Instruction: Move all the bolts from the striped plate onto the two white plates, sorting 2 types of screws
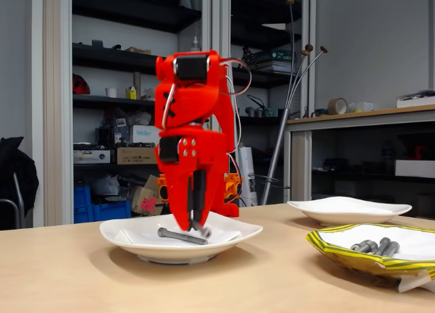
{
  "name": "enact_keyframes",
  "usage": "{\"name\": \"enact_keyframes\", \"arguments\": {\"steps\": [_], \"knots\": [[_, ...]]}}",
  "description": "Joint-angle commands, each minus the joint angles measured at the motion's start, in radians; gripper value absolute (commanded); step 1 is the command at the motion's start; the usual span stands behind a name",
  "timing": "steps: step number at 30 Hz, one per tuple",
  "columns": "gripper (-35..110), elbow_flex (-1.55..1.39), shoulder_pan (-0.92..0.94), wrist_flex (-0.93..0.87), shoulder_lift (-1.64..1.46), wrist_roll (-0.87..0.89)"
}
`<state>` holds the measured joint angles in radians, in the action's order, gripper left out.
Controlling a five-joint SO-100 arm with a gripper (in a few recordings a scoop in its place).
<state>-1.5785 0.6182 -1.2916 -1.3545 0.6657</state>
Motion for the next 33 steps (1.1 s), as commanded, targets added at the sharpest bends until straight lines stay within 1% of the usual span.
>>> {"name": "enact_keyframes", "arguments": {"steps": [1,5,8,10,13,15,17,19,22,25,33], "knots": [[13,0.000,-0.011,0.005,-0.066,-0.006],[14,0.080,-0.121,0.015,-0.069,0.023],[15,0.219,-0.268,0.020,-0.028,0.092],[15,0.365,-0.373,0.017,0.035,0.124],[13,0.497,-0.520,0.009,0.101,0.098],[11,0.466,-0.600,0.011,0.112,0.098],[12,0.380,-0.652,0.077,0.101,0.095],[14,0.325,-0.687,0.138,0.098,0.074],[12,0.255,-0.712,0.233,0.100,0.077],[13,0.232,-0.726,0.282,0.124,0.064],[14,0.235,-0.736,0.310,0.179,0.003]]}}
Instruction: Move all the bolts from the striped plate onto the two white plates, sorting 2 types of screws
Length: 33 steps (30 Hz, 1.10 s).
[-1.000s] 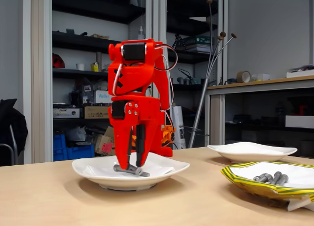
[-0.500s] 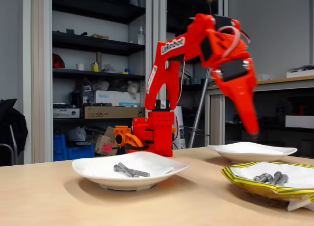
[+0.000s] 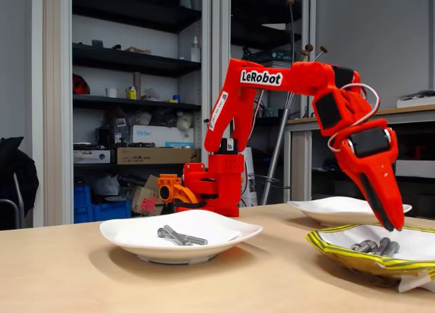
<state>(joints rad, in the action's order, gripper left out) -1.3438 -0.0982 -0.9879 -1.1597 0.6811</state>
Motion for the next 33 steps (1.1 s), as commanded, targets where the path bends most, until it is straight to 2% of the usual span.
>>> {"name": "enact_keyframes", "arguments": {"steps": [1,18,27,33], "knots": [[14,0.000,-0.020,0.006,-0.009,-0.018],[14,0.002,0.018,0.014,0.021,-0.124],[14,-0.020,0.029,0.032,0.044,-0.121],[14,0.069,0.054,0.035,0.106,-0.169]]}}
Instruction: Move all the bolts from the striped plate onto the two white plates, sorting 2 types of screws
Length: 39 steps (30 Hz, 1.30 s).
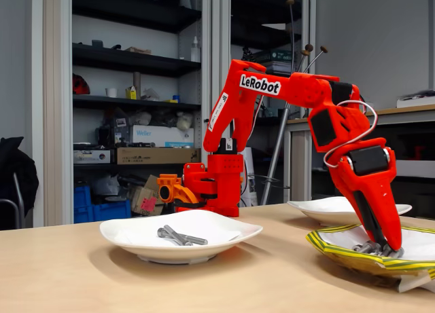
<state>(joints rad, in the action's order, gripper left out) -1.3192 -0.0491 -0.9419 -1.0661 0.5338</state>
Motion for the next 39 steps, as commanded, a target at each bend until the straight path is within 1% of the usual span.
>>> {"name": "enact_keyframes", "arguments": {"steps": [1,10,15,17,20,26,33,37,39], "knots": [[14,0.075,0.008,-0.018,0.029,-0.031],[14,0.365,0.028,-0.156,0.196,-0.095],[14,0.588,0.038,-0.288,0.318,-0.118],[14,0.627,0.041,-0.333,0.336,-0.123],[15,0.578,0.051,-0.348,0.308,-0.123],[15,0.400,0.064,-0.288,0.181,-0.123],[15,0.209,0.075,-0.164,0.066,-0.178],[13,0.097,0.087,-0.035,0.032,-0.215],[13,0.077,0.100,-0.011,0.026,-0.229]]}}
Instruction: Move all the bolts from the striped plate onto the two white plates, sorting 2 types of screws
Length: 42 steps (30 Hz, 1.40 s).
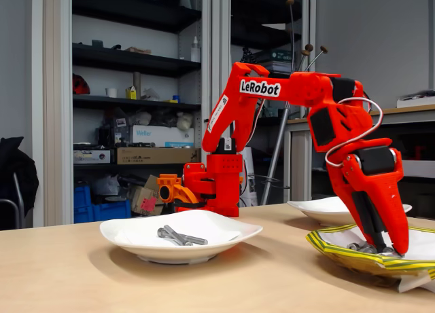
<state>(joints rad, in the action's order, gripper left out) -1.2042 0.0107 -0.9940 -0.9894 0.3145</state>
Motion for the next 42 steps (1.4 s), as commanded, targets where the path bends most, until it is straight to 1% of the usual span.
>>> {"name": "enact_keyframes", "arguments": {"steps": [1,8,15,21,26,34,39,42], "knots": [[13,-0.038,0.046,0.043,-0.054,-0.021],[12,0.018,0.087,-0.012,-0.049,-0.077],[14,0.250,0.112,-0.141,0.081,-0.144],[15,0.391,0.100,-0.172,0.178,-0.149],[13,0.431,0.080,-0.184,0.204,-0.121],[0,0.476,0.048,-0.245,0.209,-0.044],[0,0.480,0.043,-0.284,0.187,-0.014],[0,0.538,0.037,-0.342,0.186,0.011]]}}
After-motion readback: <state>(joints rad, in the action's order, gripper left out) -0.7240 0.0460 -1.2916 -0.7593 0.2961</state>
